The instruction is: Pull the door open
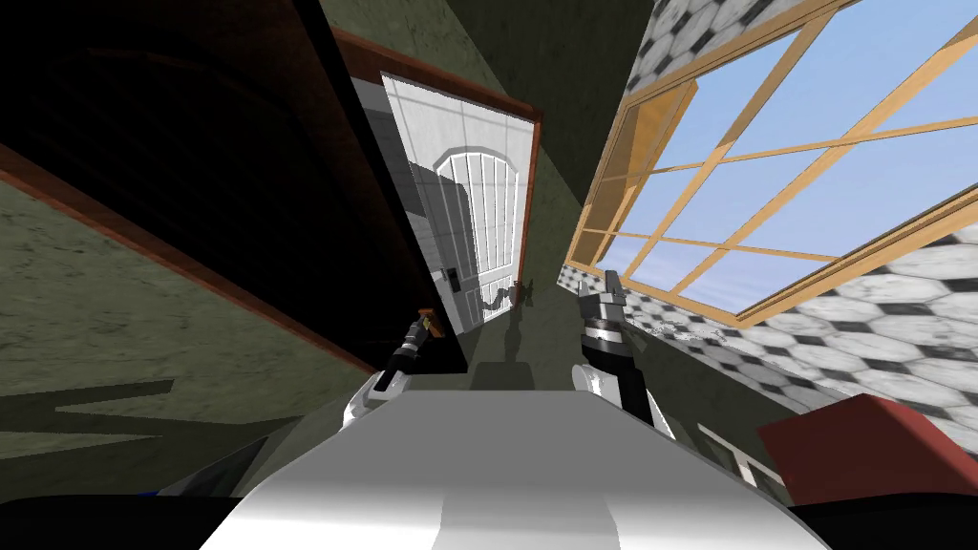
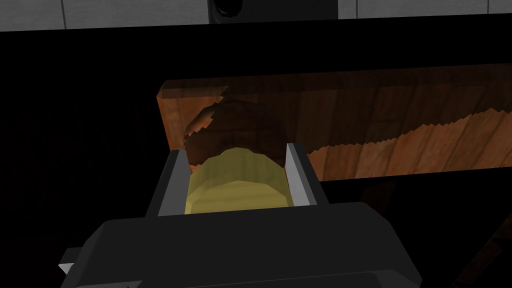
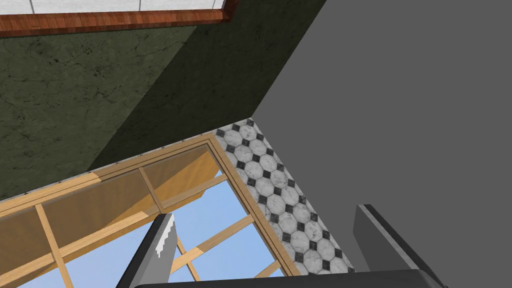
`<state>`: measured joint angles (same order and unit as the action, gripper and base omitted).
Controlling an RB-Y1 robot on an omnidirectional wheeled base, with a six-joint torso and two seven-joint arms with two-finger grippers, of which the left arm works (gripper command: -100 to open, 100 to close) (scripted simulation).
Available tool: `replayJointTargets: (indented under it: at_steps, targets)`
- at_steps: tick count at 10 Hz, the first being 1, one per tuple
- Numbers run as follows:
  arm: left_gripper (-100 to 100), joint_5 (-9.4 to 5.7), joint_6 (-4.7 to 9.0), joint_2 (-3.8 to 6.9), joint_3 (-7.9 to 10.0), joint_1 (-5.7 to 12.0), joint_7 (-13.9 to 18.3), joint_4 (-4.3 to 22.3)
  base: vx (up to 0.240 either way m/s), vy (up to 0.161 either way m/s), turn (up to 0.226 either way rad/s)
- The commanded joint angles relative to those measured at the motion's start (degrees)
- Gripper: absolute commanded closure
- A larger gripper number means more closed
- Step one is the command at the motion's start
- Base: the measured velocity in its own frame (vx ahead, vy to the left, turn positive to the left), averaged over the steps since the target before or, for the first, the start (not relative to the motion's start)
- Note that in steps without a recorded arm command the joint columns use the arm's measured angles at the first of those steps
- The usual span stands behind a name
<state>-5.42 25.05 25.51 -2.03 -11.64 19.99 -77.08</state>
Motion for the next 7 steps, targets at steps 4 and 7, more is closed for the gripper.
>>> replayJointTargets:
  at_steps: [4, 7]
  targets:
    - [100, -0.02, 3.77, 3.94, -2.24, -3.95, 2.9, -1.9, -0.236, 0.095, -0.134]
    - [100, -0.02, 4.23, 4.82, -2.79, -4.76, 3.5, -2.3, -0.176, 0.072, -0.08]
